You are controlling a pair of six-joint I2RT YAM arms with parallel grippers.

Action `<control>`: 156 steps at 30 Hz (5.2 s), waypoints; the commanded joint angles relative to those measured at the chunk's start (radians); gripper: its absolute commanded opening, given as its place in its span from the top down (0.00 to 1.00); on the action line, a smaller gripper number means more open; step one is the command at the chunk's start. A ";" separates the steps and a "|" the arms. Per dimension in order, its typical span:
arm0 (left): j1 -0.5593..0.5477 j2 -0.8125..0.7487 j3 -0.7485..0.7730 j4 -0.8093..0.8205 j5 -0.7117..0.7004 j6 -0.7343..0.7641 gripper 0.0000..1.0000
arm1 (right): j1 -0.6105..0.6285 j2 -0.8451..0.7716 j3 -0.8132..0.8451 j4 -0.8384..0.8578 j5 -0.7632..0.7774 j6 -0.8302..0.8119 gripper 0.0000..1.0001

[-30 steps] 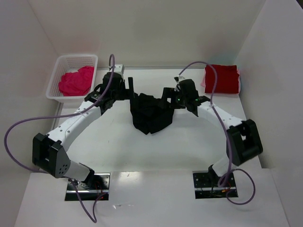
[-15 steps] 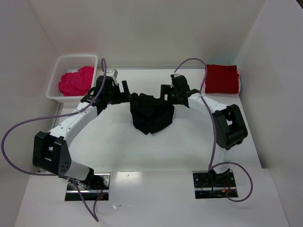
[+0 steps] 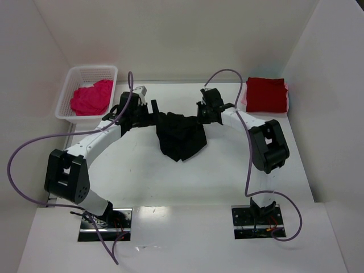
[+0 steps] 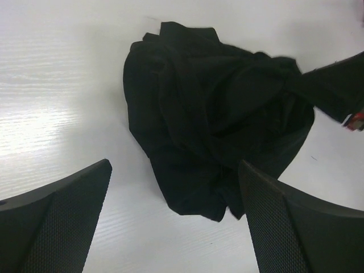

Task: Fold and stack the t-shirts
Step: Flatten out the tshirt

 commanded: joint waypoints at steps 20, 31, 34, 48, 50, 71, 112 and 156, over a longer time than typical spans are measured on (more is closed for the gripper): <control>0.015 0.194 0.126 0.338 0.693 -0.024 0.00 | 0.000 -0.587 0.274 -0.007 -0.084 -0.021 1.00; 0.006 0.121 0.165 0.587 0.690 0.022 0.00 | 0.000 -0.578 0.552 -0.081 -0.058 -0.005 1.00; -0.023 0.108 0.152 0.644 0.699 0.127 0.00 | 0.000 -0.590 0.552 -0.056 -0.081 0.016 1.00; -0.132 0.211 0.297 0.579 0.716 0.266 0.48 | 0.000 -0.619 0.532 -0.067 -0.084 0.025 0.99; -0.132 0.181 0.297 0.550 0.669 0.280 0.66 | 0.000 -0.628 0.523 -0.067 -0.049 0.002 0.98; -0.103 -0.295 0.425 0.245 0.081 0.326 1.00 | 0.000 -0.687 0.072 0.077 0.215 0.065 0.44; -0.121 -0.125 0.804 -0.083 -0.188 0.330 1.00 | 0.277 -0.478 0.141 0.355 0.178 -0.146 0.00; -0.121 -0.470 0.537 -0.086 -0.437 0.221 1.00 | 0.287 -0.556 0.370 0.361 0.293 -0.298 1.00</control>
